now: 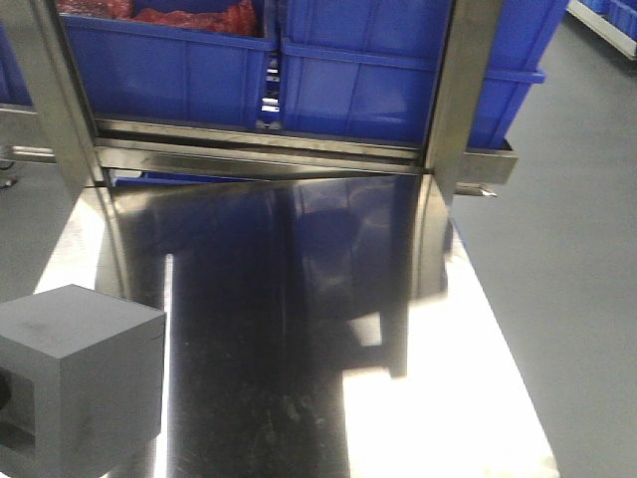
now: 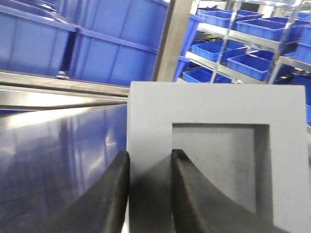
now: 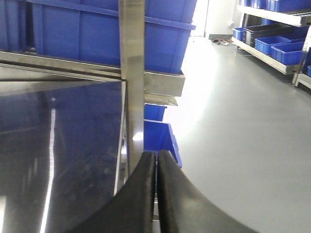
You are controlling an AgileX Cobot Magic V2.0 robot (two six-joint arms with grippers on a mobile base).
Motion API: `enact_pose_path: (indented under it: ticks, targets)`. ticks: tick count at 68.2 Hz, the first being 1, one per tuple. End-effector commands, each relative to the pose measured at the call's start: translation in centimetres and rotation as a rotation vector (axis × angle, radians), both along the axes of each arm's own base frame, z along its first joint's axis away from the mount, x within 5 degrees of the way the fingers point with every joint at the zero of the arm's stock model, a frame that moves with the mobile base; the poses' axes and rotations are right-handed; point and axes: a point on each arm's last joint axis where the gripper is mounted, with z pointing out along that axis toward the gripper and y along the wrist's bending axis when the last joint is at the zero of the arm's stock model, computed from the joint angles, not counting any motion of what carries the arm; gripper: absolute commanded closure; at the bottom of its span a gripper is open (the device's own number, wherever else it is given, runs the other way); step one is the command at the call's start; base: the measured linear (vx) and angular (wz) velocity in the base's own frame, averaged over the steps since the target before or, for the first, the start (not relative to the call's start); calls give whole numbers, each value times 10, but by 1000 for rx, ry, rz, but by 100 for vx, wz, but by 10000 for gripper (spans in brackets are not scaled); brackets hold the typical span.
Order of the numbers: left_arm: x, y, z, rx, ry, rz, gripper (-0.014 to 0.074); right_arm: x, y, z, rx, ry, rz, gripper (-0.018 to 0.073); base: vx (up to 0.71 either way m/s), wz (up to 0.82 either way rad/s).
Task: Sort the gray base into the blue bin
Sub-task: 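Drive the base away from the table holding the block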
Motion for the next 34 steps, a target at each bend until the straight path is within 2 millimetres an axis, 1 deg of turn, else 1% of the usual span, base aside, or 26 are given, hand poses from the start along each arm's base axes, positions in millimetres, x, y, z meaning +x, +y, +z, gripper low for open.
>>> enact_pose_path:
  ticks: [1, 14, 34]
  targets:
    - [-2, -2, 19, -70, -107, -33, 603, 0, 0, 5, -19, -80, 5, 564, -3, -22]
    - [-2, -2, 19, -70, -107, -33, 603, 0, 0, 5, -19, -79, 5, 564, -5, -37]
    - [-2, -2, 19, -70, -107, -33, 603, 0, 0, 5, -19, -80, 5, 564, -8, -57]
